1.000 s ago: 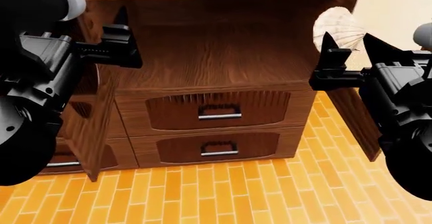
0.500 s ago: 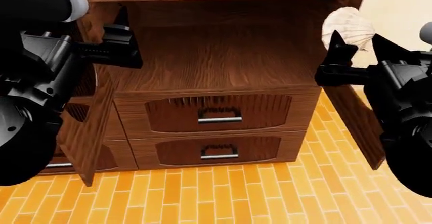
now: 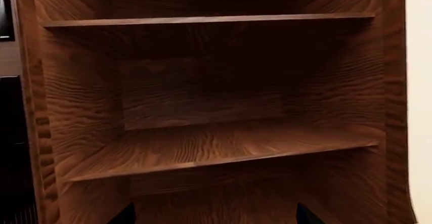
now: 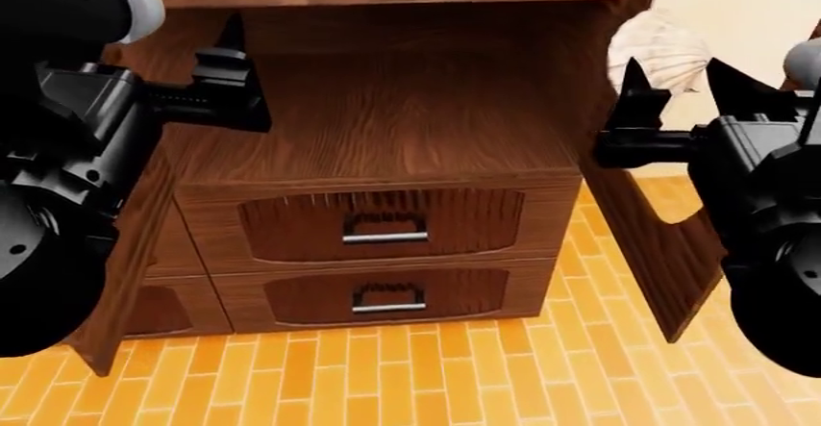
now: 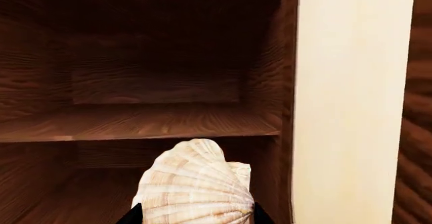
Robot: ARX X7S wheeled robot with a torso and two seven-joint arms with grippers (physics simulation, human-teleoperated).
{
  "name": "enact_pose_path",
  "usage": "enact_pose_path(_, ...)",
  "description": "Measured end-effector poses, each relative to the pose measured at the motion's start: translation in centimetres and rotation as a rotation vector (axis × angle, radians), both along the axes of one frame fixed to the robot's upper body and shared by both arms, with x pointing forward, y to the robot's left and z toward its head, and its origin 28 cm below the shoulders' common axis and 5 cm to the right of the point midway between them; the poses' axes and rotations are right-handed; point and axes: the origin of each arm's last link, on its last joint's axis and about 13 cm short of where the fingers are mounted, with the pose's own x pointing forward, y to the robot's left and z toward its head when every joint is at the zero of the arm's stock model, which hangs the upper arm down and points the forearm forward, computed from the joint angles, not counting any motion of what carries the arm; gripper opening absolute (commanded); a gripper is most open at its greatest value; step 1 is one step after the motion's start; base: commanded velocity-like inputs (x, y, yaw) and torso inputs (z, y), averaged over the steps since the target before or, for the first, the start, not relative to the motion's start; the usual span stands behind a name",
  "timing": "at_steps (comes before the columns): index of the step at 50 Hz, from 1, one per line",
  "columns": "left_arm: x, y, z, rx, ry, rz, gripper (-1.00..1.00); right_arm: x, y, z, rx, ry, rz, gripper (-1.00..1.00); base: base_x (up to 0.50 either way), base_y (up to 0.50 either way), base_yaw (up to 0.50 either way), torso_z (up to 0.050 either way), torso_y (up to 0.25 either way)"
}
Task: Pick the scallop from the counter and place it in the cabinet.
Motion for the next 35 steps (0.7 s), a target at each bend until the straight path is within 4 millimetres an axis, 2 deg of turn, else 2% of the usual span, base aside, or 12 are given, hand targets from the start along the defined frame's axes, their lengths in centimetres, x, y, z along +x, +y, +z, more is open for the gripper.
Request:
enact_pose_path(10,0.13,0.09,-0.12,-0.003,0.005,0.002,1.00,0.10,0.19,-0.24,-0.055,0.001,0.012,-1.00,0.42,0.02,0.23,0.000,0.000)
enact_pose_path(18,0.23,0.13,-0.21,0.014,0.002,0.008,1.00,0.13,0.14,-0.32,-0.065,0.004,0.005,-1.00,0.48,0.06,0.00,0.000,0.001)
enact_pose_path(26,0.31,0.11,-0.24,0.047,-0.008,0.012,1.00,0.15,0.04,-0.04,-0.041,0.003,-0.001,-1.00,0.45,-0.20,0.00,0.000,0.001)
enact_pose_path(35,0.21,-0.04,0.17,0.038,-0.011,0.006,1.00,0.17,0.07,0.32,-0.054,-0.002,-0.010,-1.00,0.23,-0.07,0.00,0.000,0.001)
